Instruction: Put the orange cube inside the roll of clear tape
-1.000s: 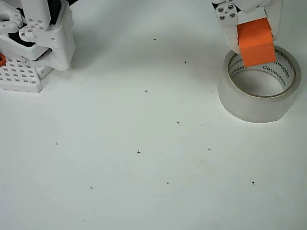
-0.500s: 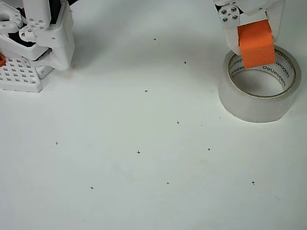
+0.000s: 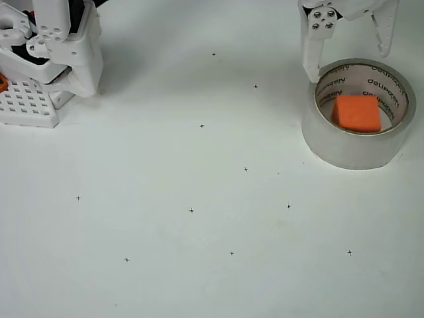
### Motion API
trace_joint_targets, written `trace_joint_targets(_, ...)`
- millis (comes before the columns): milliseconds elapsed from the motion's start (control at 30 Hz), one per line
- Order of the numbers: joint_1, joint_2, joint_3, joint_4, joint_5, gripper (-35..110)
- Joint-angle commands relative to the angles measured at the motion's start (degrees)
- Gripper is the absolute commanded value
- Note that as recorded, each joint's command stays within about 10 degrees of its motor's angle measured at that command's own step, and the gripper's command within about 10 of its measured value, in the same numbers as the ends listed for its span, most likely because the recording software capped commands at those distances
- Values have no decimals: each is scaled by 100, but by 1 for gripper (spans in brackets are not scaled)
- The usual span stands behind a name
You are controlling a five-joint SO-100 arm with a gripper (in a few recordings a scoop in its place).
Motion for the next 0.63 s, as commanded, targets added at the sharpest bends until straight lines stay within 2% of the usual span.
trace_joint_targets(0, 9, 229, -422, 26, -141, 41)
trace_joint_targets(600, 105, 343, -422, 35, -202, 41)
